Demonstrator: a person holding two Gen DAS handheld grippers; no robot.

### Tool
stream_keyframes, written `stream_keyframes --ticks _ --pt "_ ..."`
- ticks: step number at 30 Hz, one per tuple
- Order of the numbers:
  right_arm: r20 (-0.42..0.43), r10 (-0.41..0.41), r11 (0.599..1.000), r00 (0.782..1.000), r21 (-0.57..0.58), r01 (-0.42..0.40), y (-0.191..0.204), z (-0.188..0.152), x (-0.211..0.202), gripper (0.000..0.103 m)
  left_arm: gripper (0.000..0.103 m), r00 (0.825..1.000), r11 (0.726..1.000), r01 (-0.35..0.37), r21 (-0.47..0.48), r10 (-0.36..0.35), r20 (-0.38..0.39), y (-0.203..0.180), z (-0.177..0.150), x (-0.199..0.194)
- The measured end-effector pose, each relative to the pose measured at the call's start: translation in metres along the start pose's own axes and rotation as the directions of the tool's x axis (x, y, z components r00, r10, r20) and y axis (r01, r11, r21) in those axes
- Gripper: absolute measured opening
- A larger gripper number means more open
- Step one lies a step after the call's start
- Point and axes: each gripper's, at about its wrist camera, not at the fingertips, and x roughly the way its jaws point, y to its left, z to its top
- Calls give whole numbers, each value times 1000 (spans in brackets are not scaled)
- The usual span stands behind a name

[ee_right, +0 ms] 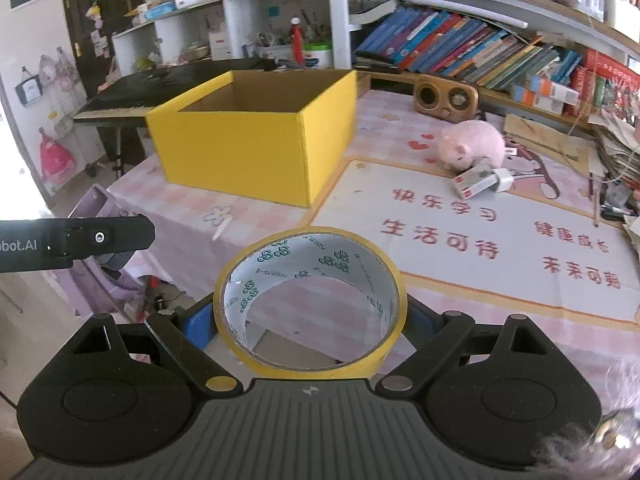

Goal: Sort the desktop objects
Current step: 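Lift the tape roll and toy car and carry both toward the yellow box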

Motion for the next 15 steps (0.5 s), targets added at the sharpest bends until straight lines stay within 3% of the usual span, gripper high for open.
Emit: stream_keyframes --ticks 15 --pt "-13 62 998 998 -19 -62 36 -5 7 90 64 999 999 -37 -15 37 0 27 -7 -18"
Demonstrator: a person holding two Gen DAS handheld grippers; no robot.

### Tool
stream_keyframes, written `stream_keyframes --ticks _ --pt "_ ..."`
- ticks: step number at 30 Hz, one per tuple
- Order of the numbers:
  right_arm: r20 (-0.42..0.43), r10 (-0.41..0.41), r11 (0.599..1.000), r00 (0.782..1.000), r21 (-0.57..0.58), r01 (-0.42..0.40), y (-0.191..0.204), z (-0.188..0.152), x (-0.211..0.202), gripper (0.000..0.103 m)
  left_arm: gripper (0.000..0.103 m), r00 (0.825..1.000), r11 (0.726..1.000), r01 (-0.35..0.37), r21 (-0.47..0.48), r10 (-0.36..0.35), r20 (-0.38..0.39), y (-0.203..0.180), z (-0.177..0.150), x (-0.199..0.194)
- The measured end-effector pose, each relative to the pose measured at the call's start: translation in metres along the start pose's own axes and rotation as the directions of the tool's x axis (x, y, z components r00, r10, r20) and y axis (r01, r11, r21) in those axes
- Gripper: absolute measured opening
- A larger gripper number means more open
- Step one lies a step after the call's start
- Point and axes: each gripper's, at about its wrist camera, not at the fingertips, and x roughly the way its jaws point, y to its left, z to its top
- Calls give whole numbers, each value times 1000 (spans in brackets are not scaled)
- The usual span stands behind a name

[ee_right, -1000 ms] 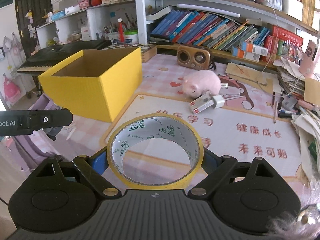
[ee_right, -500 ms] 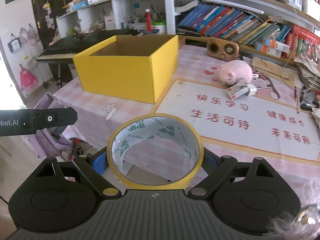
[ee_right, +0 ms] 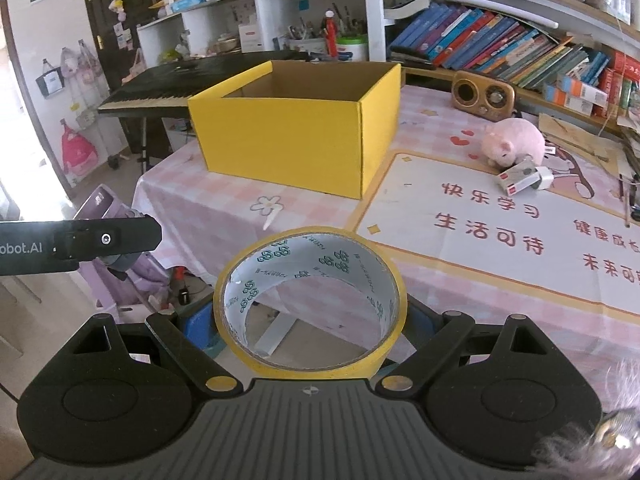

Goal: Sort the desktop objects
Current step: 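Lift the tape roll and toy car and carry both toward the yellow box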

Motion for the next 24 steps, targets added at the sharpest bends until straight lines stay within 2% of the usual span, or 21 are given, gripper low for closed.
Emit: stream_keyframes --ticks 24 --pt "8 31 998 999 -61 -31 26 10 6 90 64 999 999 -11 -37 12 34 22 3 -11"
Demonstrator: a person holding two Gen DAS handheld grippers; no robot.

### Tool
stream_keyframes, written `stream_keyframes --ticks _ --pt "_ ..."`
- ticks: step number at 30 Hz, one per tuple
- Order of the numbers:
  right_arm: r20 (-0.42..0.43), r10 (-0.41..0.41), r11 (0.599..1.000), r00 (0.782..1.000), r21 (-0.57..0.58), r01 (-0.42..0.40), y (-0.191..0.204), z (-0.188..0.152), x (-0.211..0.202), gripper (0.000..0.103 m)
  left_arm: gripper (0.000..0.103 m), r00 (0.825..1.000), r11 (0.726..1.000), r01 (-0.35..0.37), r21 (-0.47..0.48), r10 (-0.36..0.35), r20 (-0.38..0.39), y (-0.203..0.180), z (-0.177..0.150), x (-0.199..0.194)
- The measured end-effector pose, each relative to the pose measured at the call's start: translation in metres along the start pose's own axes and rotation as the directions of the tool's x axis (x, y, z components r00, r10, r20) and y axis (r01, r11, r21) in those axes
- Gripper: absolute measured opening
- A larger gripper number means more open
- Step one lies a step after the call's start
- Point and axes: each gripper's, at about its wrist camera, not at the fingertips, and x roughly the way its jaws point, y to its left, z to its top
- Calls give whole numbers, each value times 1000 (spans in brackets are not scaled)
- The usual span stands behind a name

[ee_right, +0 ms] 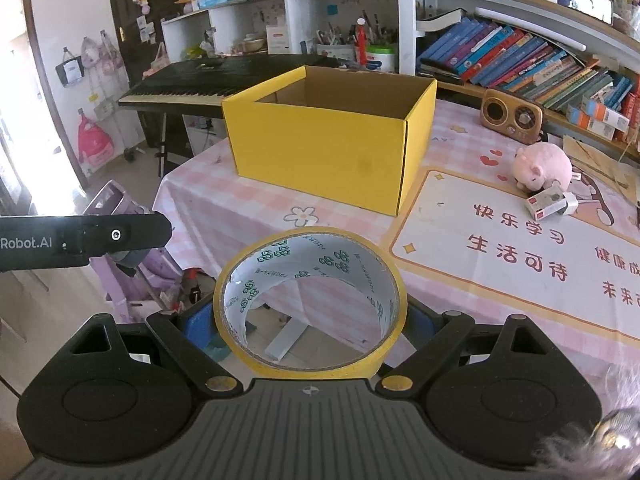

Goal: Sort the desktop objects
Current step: 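Lift the tape roll and toy car and carry both toward the yellow box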

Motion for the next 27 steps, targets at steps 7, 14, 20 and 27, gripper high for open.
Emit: stream_keyframes --ticks 7,14,20,27 --pt "-3 7 1000 1000 -9 -7 0 2 4 90 64 1000 1000 -2 0 2 -8 0 2 5" --pt "1 21 1000 1000 -9 -21 -5 12 15 90 64 1000 1000 -20 -4 20 -1 1 10 14" --pt "5 34 999 999 -27 -34 -10 24 23 90 64 1000 1000 -21 -5 21 8 -1 20 24" --pt "32 37 999 999 -30 -36 -22 45 29 90 64 999 1000 -20 0 20 34 -3 40 38"
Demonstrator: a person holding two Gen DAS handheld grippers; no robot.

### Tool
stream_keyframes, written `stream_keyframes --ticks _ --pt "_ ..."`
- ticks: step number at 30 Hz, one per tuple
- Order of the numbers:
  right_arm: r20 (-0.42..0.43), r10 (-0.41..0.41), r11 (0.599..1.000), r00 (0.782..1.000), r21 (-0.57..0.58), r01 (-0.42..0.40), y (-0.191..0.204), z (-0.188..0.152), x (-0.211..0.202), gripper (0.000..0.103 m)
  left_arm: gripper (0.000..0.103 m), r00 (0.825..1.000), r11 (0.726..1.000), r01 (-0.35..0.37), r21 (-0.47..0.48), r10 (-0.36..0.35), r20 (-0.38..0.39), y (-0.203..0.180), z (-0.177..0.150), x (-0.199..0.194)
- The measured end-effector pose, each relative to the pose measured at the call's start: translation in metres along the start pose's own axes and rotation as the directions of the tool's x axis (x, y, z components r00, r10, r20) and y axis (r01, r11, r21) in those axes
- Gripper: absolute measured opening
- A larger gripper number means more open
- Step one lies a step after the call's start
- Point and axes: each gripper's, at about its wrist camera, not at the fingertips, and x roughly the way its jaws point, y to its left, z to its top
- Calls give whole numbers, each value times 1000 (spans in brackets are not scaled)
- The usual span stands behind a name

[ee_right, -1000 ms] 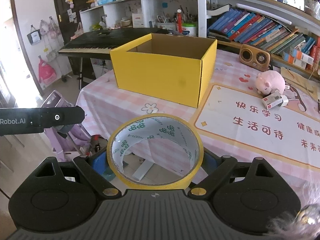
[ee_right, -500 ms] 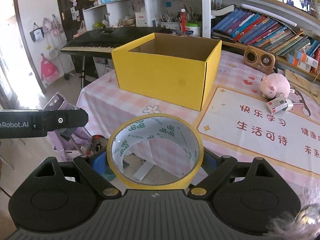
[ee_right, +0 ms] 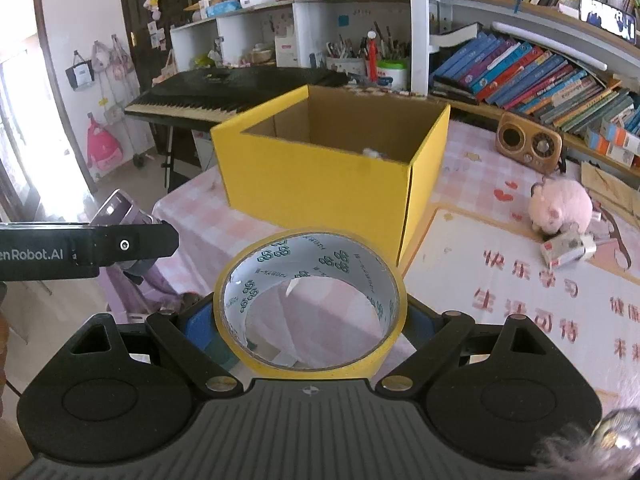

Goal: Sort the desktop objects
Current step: 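Lift the tape roll and toy car and carry both toward the yellow box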

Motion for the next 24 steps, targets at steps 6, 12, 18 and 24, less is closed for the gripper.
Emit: stream_keyframes --ticks 6,12,18,24 --pt "45 14 1000 999 -3 -13 -12 29 5 90 64 999 1000 10 9 -11 47 -2 30 11" --pt "114 9 1000 993 7 -9 -32 69 9 90 64 994 999 10 34 -13 109 -6 65 29" --pt "176 3 1000 984 -28 2 -54 115 25 90 64 990 999 -10 52 2 141 -8 95 59" --pt "183 15 999 983 -48 -6 -75 150 54 90 64 992 996 -54 76 45 116 -8 115 101"
